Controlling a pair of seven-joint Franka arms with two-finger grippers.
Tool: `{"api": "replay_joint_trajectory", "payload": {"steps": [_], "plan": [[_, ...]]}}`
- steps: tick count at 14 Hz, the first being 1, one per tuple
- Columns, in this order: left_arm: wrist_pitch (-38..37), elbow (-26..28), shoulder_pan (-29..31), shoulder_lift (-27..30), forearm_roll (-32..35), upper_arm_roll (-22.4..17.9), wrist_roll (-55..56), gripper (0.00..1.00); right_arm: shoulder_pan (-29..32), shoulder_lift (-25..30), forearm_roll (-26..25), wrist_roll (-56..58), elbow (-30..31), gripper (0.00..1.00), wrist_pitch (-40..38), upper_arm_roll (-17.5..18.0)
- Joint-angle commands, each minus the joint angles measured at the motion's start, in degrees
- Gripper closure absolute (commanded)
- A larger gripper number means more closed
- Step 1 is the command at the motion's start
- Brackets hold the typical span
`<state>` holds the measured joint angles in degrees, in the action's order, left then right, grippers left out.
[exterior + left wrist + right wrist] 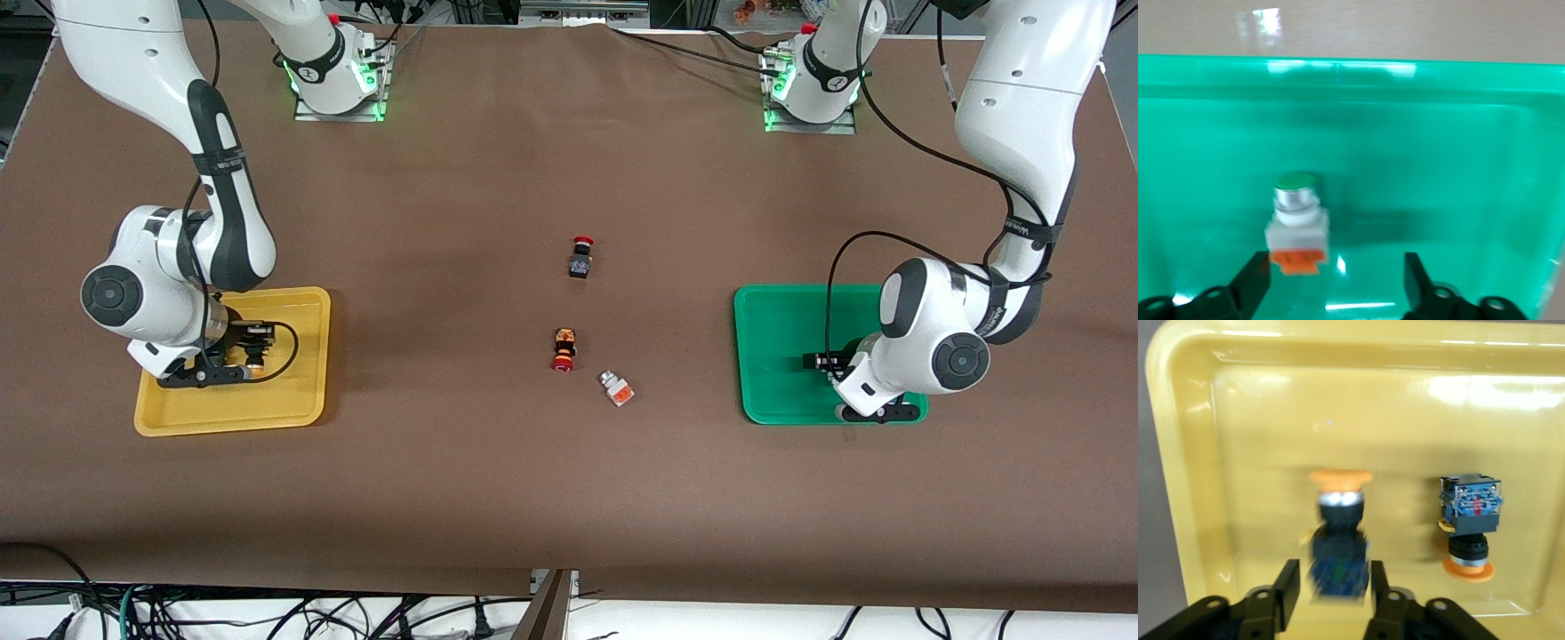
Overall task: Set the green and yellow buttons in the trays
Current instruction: 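Lower the green button into the green tray while the right gripper carries the yellow button, then release the yellow button in the yellow tray while the left gripper reaches another green button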
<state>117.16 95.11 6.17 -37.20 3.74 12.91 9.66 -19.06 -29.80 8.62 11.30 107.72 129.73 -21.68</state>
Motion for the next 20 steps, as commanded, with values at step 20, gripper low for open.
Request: {"api": "replay_joint_trajectory", "payload": {"steps": [20], "plan": [[14.7,-26.9,-23.9,-21.9,-5.1,4.6,48.7,0.07,12.3,24.0,-10.7,0.1,-24.9,0.00,-41.7,14.5]]}}
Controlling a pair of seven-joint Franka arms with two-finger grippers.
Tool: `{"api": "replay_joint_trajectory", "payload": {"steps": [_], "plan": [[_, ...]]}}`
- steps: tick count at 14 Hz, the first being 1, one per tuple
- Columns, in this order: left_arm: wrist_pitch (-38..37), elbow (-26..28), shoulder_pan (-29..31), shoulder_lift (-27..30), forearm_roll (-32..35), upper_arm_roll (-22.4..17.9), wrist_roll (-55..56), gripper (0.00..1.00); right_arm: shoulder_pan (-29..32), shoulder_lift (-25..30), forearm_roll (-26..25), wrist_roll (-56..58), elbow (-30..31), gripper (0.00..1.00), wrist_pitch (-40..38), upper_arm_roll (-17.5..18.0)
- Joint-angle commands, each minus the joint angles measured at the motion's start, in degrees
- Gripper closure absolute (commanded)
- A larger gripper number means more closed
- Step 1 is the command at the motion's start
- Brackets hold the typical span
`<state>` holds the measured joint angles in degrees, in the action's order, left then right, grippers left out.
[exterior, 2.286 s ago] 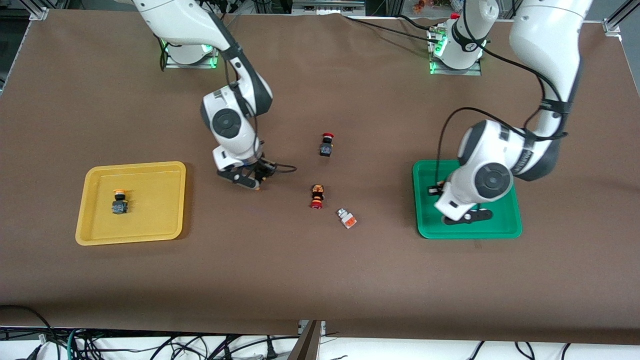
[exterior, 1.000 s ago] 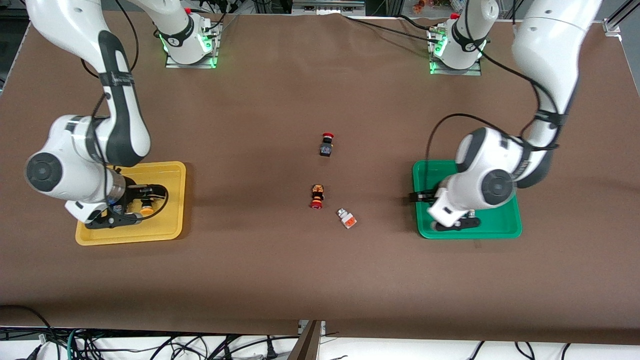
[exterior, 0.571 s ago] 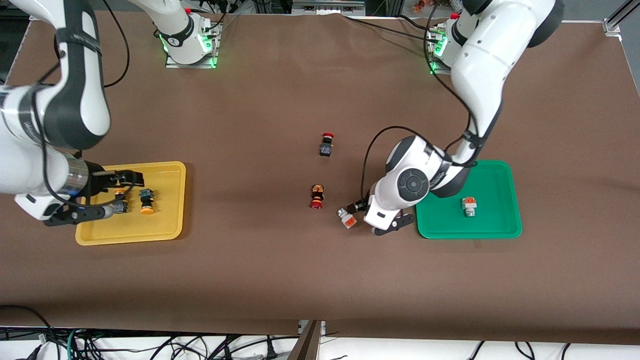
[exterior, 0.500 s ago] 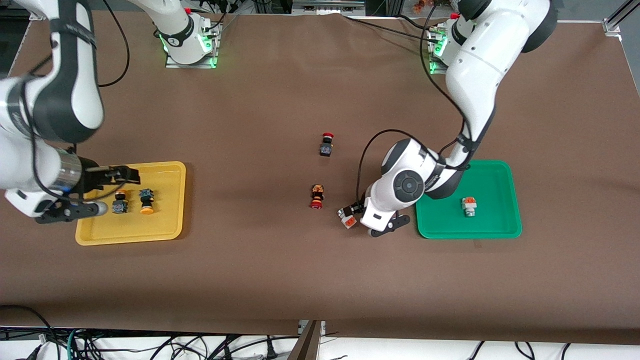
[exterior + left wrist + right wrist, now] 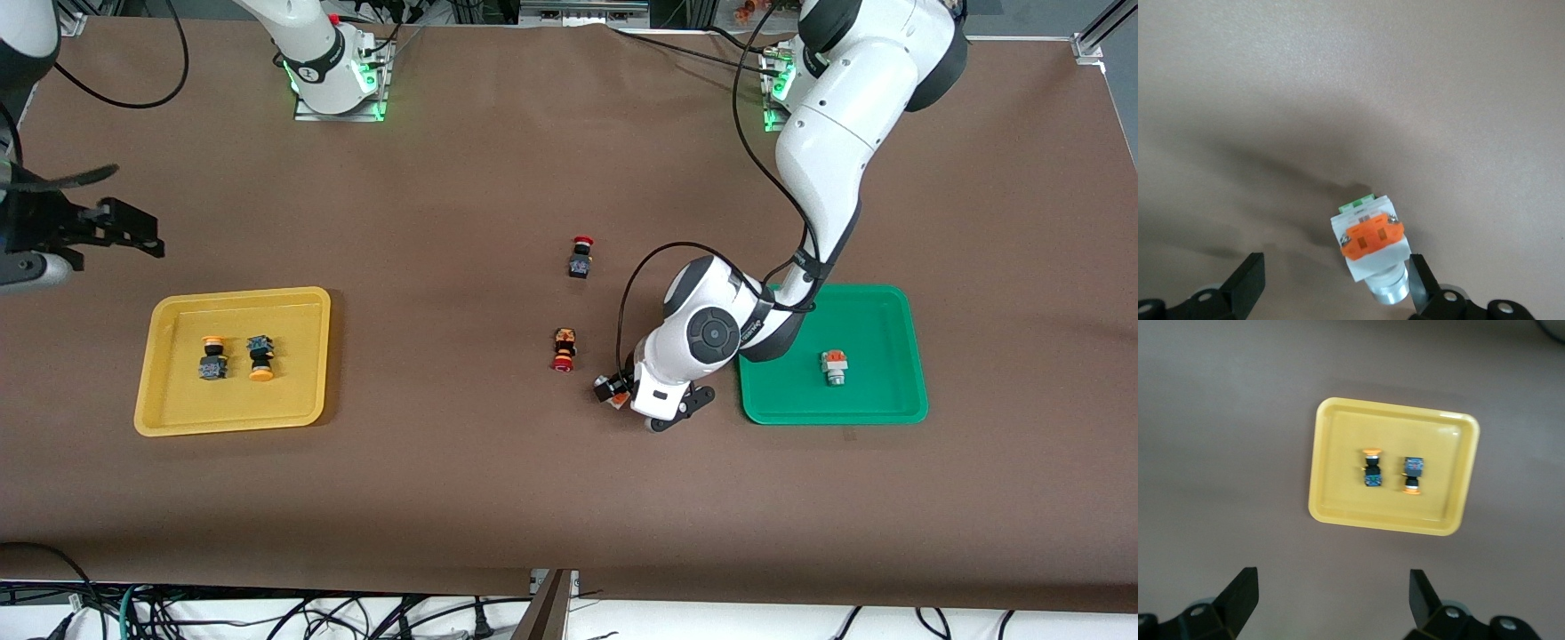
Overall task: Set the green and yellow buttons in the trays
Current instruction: 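Grasp the second green button with the left gripper while the right arm withdraws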
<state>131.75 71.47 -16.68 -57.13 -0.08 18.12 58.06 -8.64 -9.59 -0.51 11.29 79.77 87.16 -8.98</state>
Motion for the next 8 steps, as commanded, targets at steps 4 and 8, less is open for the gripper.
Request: {"api": "replay_joint_trajectory", "payload": {"steps": [4,8], "plan": [[0.6,-6.9,-1.2,-4.3,-1.4,-0.6,1.2,0.12,2.4,4.4,-1.1,0.0,3.5,0.00,-0.5,2.0],[1.7,-6.1,-1.4,-4.4,-1.4,-0.7,1.2,0.15,2.3,3.4,-0.5,-2.8,2.5,0.00,-3.7,1.8]]}}
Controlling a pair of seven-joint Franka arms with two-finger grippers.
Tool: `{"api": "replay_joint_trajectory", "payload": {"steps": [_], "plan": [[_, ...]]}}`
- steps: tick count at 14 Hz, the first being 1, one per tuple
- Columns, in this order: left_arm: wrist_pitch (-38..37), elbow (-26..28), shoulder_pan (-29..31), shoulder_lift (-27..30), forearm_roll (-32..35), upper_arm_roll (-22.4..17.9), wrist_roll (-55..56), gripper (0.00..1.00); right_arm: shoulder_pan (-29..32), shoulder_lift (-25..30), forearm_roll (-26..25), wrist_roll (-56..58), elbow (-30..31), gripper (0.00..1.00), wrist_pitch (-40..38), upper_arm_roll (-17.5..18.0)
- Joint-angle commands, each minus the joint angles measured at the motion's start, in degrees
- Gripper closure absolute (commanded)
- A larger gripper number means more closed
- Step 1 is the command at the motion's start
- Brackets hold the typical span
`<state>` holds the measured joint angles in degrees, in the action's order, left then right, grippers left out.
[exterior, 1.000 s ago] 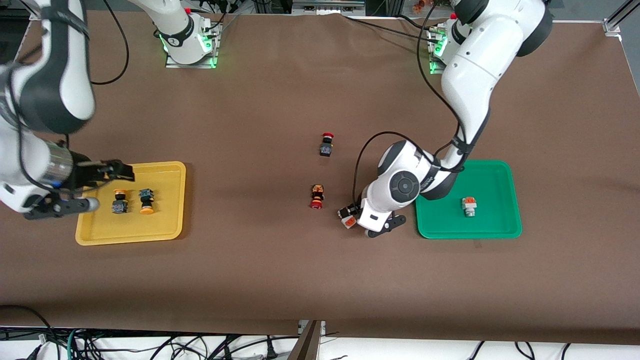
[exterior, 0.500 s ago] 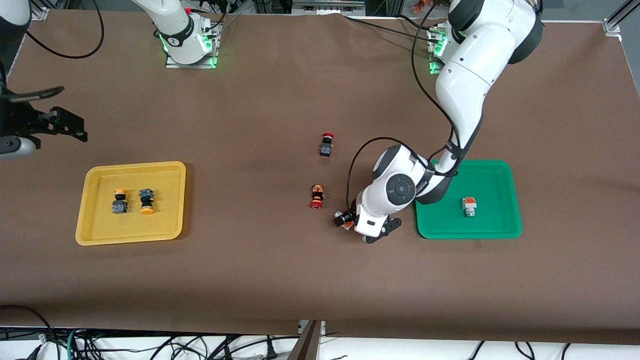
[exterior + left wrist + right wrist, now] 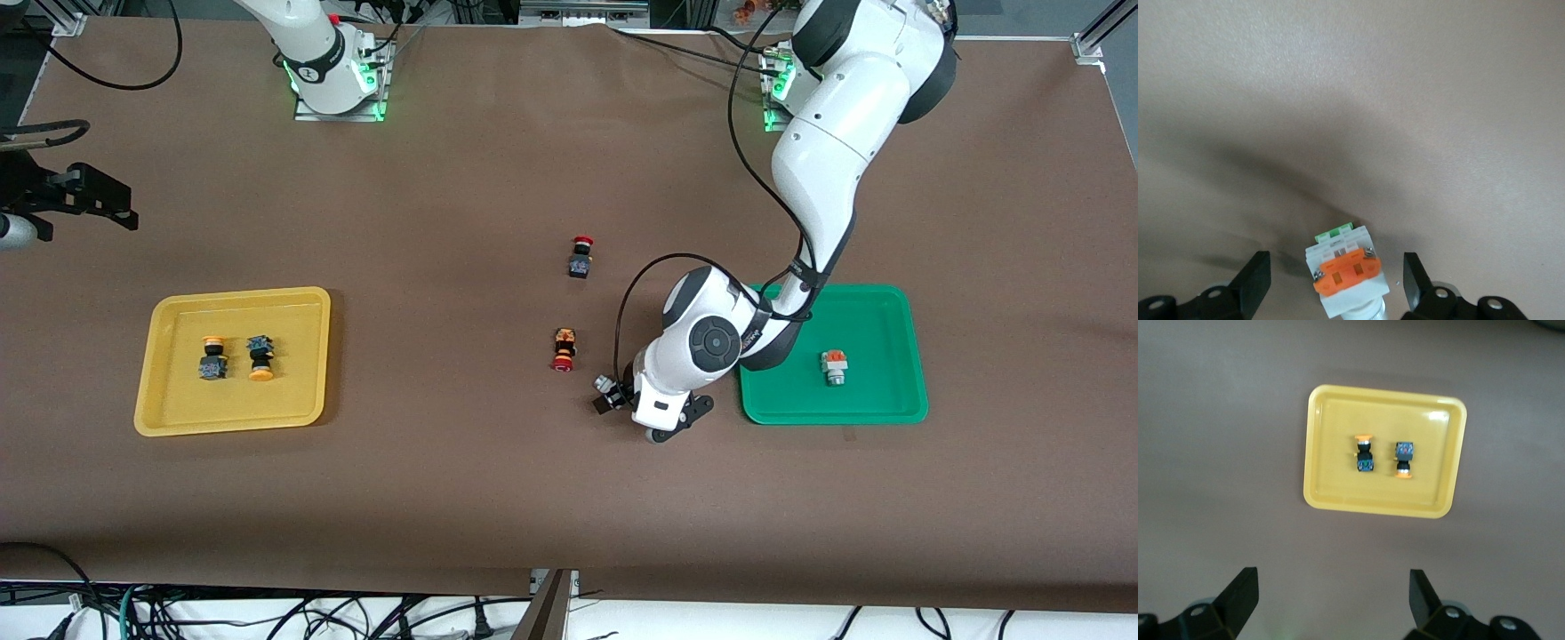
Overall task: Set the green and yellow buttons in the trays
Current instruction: 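Grasp the second green button with the left gripper while the right arm withdraws, then carry the green button into the green tray and open the left gripper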
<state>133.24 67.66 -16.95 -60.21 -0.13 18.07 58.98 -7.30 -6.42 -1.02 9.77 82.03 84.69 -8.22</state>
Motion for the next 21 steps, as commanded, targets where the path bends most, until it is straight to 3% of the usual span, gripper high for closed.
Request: {"api": "replay_joint_trajectory", "payload": {"steps": [1,2,4,6,10,13,16,19,21], "plan": [[0.2,-2.1,-1.2,-1.3,-1.3,-0.7,0.2,0.24,0.9,-0.1,0.0,-1.2,-0.1,0.00,-1.3,1.0],[0.2,-1.9,-1.2,-1.3,-1.2,-0.7,-0.4,0.35,1.0,-0.1,0.0,-1.2,-0.2,0.00,-1.2,1.0],[0.2,-1.9,-1.2,-1.1,-0.6,-0.8,-1.1,0.73,0.9,-0.1,0.0,-1.2,-0.2,0.00,-1.1,1.0],[0.0,-1.9,-1.4,-0.9,-0.1,-0.8,-1.7,1.00,1.0,-0.1,-0.1,-1.0,-0.2,0.00,-1.0,1.0],[-3.3,-0.4,0.8,2.1,0.6,-0.8,-10.8,1.00,0.9,-0.1,0.0,-1.6,-0.2,0.00,-1.0,1.0],[-15.7,-0.1,3.8,7.7,1.2,-0.4,-22.6,1.00,0.8,-0.1,0.0,-1.8,-0.2,0.00,-1.1,1.0],[-29.8,2.4,5.2,14.4,1.4,-0.1,-23.7,1.00,0.8,-0.1,0.0,-1.9,-0.2,0.00,-1.1,1.0],[-32.1,15.6,6.6,25.4,11.4,-0.1,-29.8,1.00,0.8,-0.1,0.0,-1.9,-0.2,0.00,-1.1,1.0],[-30.8,21.3,11.9,27.9,11.5,0.1,-34.5,1.00,0.8,-0.1,0.0,-1.9,-0.2,0.00,-1.1,1.0]]}}
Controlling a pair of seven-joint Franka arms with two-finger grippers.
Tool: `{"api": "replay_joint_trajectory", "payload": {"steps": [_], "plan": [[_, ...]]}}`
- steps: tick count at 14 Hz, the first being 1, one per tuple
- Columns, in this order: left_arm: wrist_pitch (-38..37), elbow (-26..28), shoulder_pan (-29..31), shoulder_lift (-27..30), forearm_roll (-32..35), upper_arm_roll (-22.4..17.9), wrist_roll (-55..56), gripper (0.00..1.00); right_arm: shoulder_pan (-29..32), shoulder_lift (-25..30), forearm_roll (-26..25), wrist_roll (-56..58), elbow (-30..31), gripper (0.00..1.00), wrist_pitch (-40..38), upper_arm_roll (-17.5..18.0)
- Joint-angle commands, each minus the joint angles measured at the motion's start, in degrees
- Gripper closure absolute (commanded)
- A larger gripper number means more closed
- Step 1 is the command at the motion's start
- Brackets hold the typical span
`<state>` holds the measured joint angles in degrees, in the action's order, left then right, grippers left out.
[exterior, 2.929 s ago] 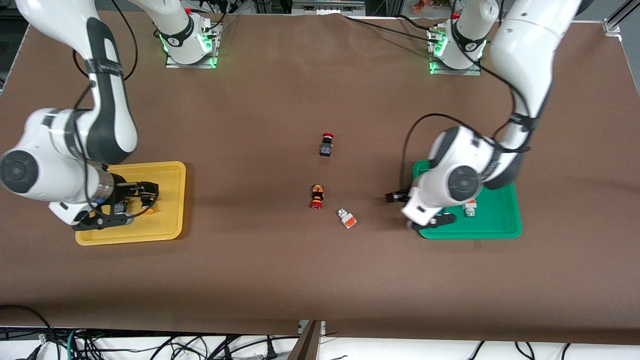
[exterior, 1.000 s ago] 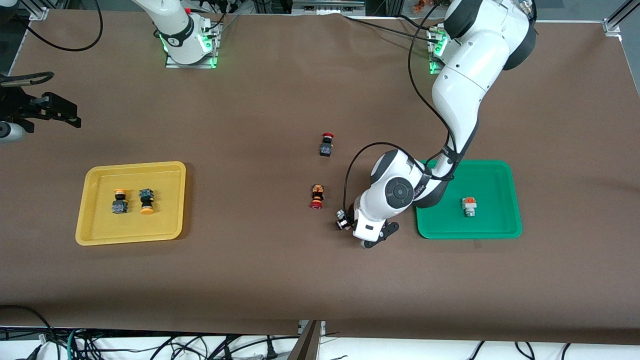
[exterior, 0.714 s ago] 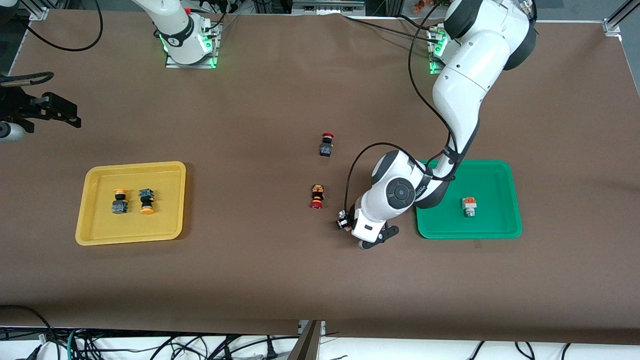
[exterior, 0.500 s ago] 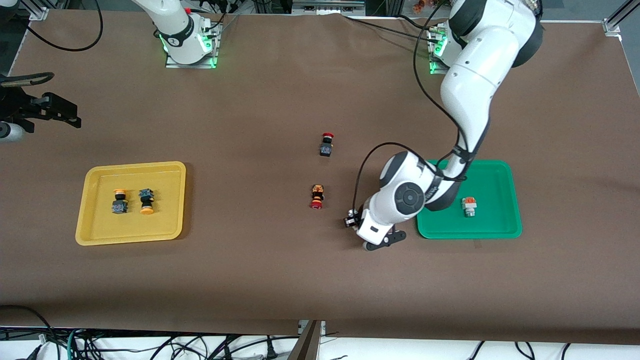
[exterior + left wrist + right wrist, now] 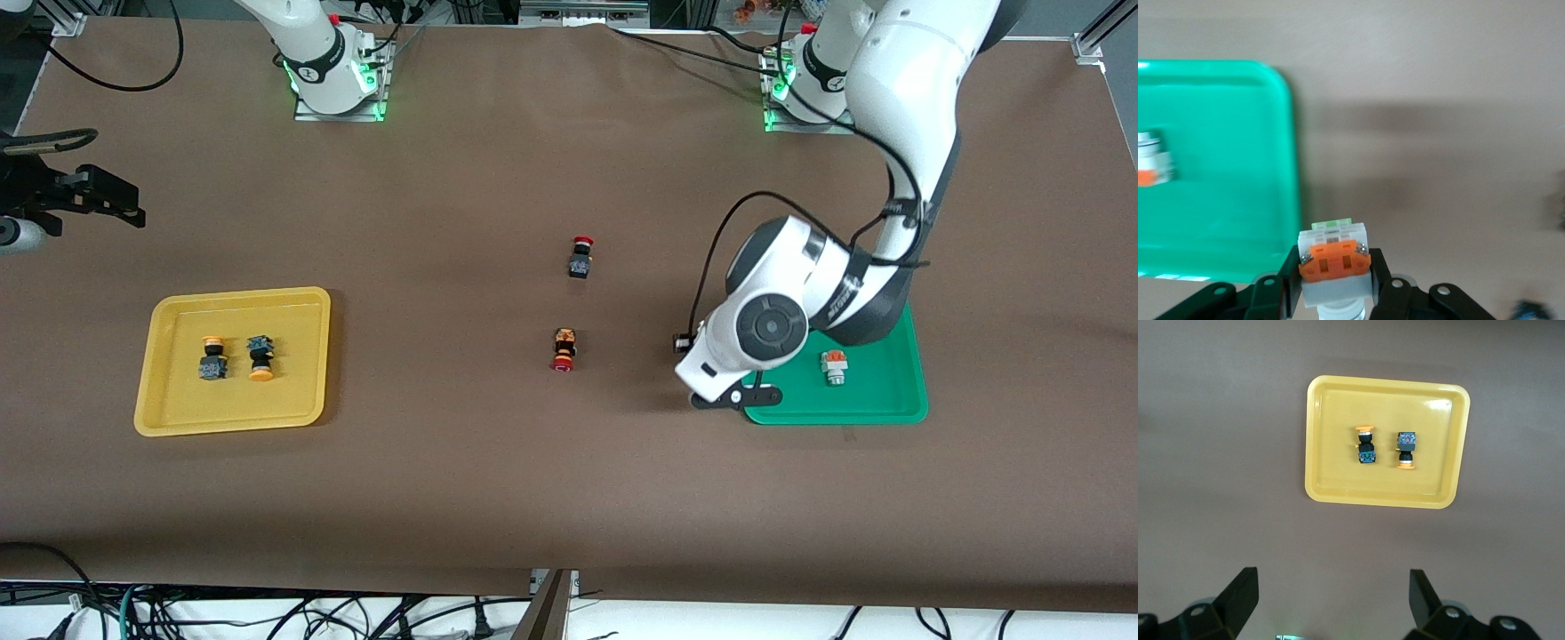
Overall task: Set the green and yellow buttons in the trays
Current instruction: 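Carry the green button into the green tray and open the left gripper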
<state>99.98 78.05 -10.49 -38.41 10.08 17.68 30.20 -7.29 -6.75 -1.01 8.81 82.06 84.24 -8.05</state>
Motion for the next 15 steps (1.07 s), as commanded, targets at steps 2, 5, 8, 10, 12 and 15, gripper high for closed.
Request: {"api": "replay_joint_trajectory", "payload": {"steps": [2,5,8,10,12,15], "plan": [[11.7,16.1,10.1,5.3,1.3,0.4,-13.2,1.00,0.8,0.2,0.0,-0.9,-0.2,0.00,-0.7,0.8],[23.3,21.0,15.3,2.5,1.3,0.5,-21.1,1.00,0.8,0.2,0.0,-0.9,-0.2,0.00,-0.7,0.8],[23.3,20.9,15.3,1.8,1.1,0.5,-21.3,1.00,0.8,0.2,0.0,-0.9,-0.2,0.00,-0.6,0.8],[23.6,20.4,15.3,0.6,1.0,0.5,-21.2,1.00,0.8,0.2,0.0,-0.9,-0.2,0.00,-0.6,0.8],[23.2,20.2,15.2,0.2,1.0,0.5,-20.8,0.55,0.8,0.2,0.0,-0.9,-0.2,0.00,-0.4,0.8],[22.9,19.2,15.2,0.7,0.9,0.5,-20.9,0.00,0.8,0.2,0.0,-0.9,-0.2,0.00,-0.3,0.8]]}}
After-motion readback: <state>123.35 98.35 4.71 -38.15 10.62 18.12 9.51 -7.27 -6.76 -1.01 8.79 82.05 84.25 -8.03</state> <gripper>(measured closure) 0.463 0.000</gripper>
